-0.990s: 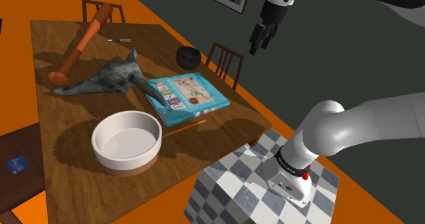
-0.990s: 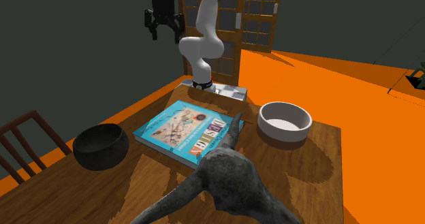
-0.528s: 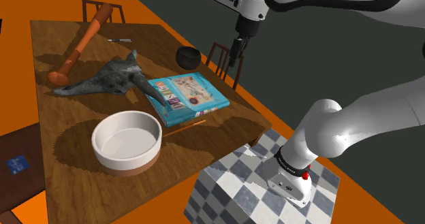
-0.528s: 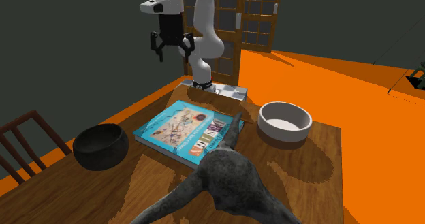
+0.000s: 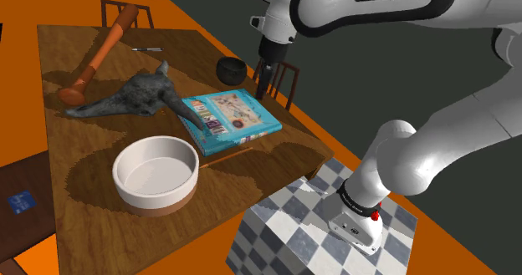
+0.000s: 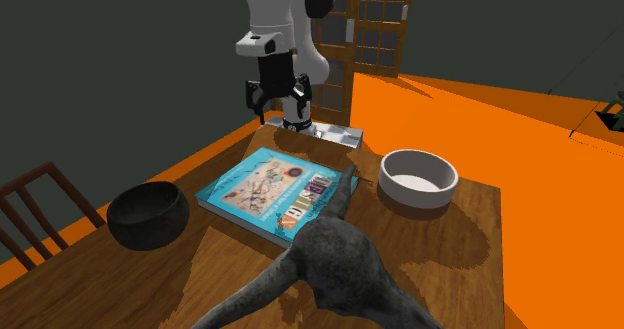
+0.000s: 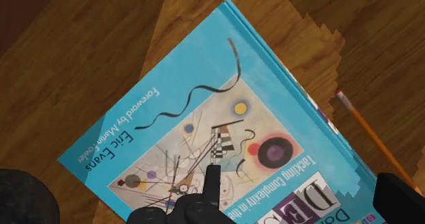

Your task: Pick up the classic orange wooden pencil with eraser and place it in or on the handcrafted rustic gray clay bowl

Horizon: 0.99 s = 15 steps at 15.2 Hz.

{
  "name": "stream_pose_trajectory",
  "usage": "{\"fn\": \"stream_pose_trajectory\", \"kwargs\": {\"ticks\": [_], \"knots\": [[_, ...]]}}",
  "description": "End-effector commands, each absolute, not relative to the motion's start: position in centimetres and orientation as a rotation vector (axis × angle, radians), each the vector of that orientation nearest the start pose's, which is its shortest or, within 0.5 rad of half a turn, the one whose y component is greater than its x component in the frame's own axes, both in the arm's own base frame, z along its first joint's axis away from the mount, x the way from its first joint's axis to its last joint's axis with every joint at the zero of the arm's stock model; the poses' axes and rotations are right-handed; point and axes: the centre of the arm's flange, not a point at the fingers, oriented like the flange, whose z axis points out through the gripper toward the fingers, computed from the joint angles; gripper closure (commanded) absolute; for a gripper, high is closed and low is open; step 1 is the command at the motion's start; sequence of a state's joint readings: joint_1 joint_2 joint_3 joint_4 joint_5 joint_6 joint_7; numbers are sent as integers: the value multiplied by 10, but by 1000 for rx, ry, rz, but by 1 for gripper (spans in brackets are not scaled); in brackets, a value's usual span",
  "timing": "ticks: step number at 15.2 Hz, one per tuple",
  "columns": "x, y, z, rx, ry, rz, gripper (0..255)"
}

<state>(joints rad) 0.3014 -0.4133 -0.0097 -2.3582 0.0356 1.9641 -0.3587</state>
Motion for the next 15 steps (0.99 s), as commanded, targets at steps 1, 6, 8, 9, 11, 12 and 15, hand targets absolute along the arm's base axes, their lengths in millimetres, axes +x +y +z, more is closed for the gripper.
{"fn": "stream_pose_trajectory", "kwargs": {"ticks": [1, 6, 8, 9, 11, 12, 15], "knots": [[413, 145, 473, -2891, -1088, -38, 0], [417, 197, 441, -2735, -1352, -49, 0], [415, 218, 428, -2666, -1452, -53, 0], [414, 228, 422, -2630, -1501, -55, 0], [410, 249, 410, -2555, -1596, -59, 0], [407, 260, 404, -2517, -1643, -61, 0], [397, 291, 387, -2397, -1777, -66, 0]]}}
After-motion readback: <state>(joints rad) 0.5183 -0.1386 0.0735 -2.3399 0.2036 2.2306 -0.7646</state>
